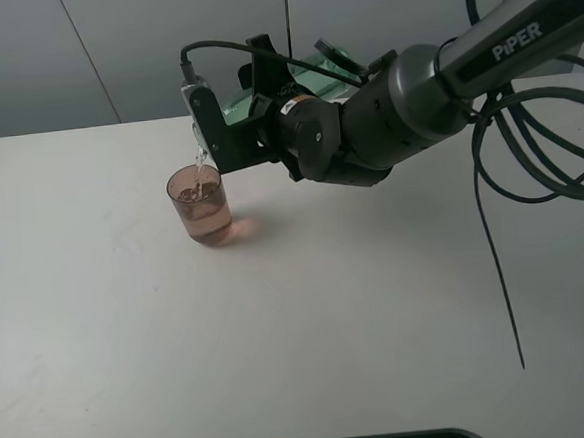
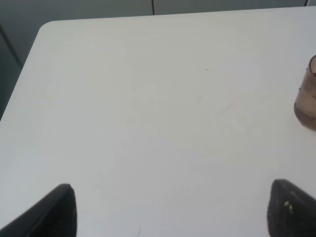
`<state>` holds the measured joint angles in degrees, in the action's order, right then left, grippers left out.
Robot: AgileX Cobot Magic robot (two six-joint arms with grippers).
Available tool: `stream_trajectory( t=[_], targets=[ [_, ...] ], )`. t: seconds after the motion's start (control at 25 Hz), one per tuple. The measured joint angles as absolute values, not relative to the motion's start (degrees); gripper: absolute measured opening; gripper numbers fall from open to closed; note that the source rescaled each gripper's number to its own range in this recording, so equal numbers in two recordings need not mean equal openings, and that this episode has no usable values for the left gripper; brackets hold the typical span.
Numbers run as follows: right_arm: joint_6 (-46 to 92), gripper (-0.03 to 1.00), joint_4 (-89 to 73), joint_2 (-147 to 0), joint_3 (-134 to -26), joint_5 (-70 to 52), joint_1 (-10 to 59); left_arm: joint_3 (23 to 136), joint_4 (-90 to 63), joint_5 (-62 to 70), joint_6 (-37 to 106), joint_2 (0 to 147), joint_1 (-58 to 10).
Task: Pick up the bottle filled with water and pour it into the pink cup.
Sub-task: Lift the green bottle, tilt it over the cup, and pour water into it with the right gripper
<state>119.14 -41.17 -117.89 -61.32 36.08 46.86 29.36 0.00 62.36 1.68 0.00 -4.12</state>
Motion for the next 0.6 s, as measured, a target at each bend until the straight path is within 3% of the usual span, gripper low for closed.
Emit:
stream_trajectory(
  t=[0.28, 0.6],
  targets=[
    [116.9, 0.00, -41.2, -117.9, -61.3, 36.1, 46.9, 29.4, 0.0, 62.4, 1.7, 0.0, -4.1],
    [103.1, 0.00, -41.2, -117.9, -61.3, 36.8, 46.9, 29.4, 0.0, 62.4, 1.9, 0.0, -4.1]
  ],
)
